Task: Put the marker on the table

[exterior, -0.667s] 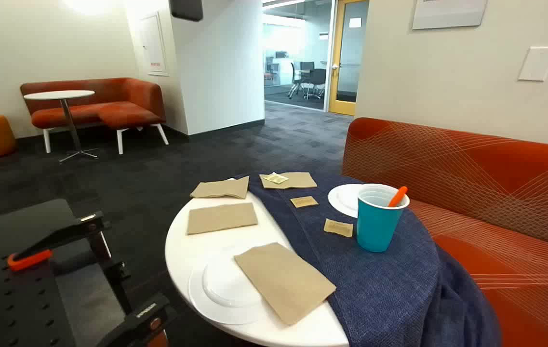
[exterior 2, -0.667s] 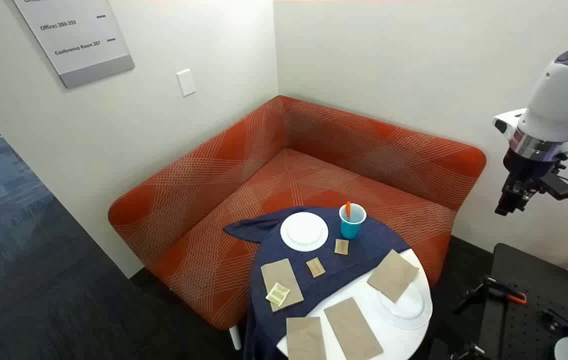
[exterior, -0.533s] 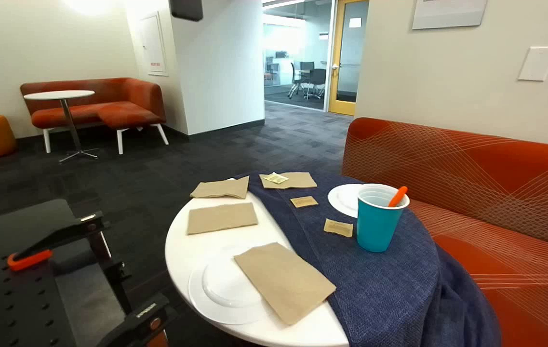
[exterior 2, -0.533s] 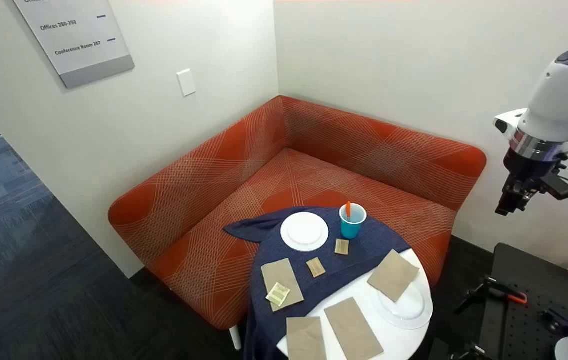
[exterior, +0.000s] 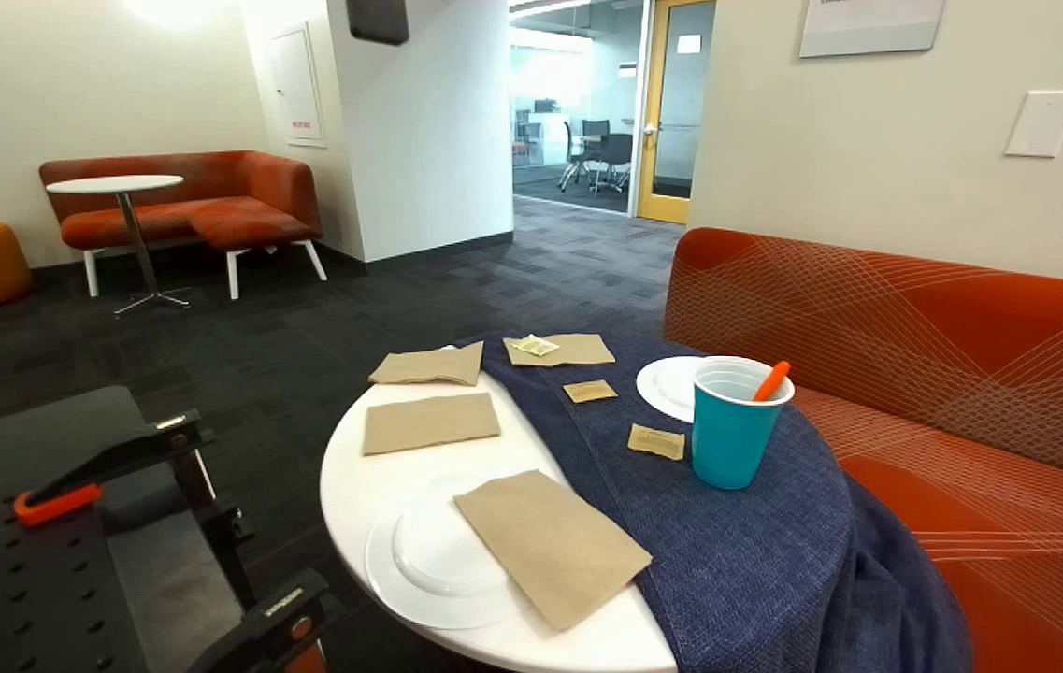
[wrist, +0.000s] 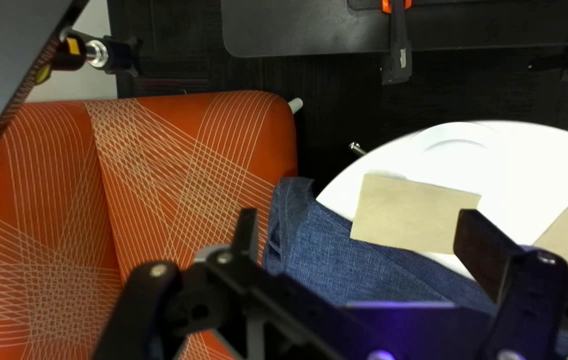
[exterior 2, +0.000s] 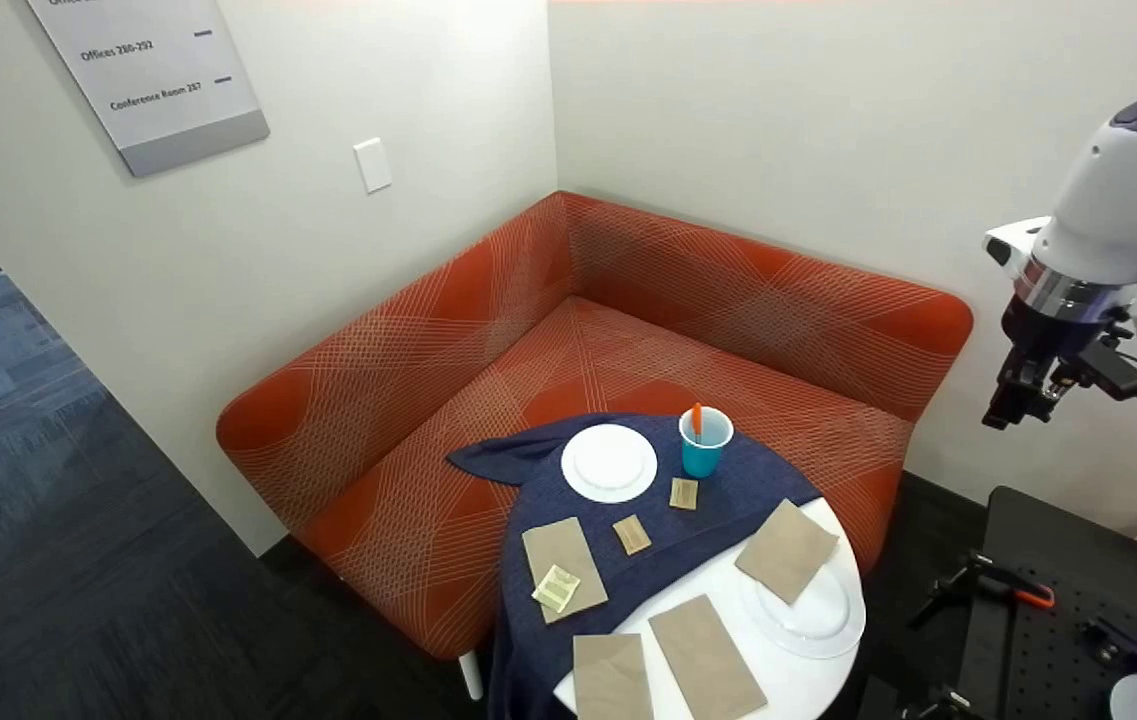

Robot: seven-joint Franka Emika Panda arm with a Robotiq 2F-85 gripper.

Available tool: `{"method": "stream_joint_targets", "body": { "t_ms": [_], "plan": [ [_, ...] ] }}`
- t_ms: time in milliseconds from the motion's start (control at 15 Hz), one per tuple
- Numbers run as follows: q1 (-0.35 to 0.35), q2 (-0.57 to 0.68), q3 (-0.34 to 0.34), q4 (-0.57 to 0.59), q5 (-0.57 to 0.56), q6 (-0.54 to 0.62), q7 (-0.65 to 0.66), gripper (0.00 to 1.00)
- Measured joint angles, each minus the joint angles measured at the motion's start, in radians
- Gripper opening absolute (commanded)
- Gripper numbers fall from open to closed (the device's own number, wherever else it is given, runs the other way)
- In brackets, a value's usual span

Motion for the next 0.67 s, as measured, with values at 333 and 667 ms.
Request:
{"method": "stream_joint_targets", "body": {
  "t_ms": [333, 667],
  "plan": [
    [0.007, 0.095, 0.011, 0.001, 0.0, 0.224, 0.069, 1.0],
    [0.007, 0.26, 0.024, 0.036, 0.003, 0.476, 0.148, 1.0]
  ]
}}
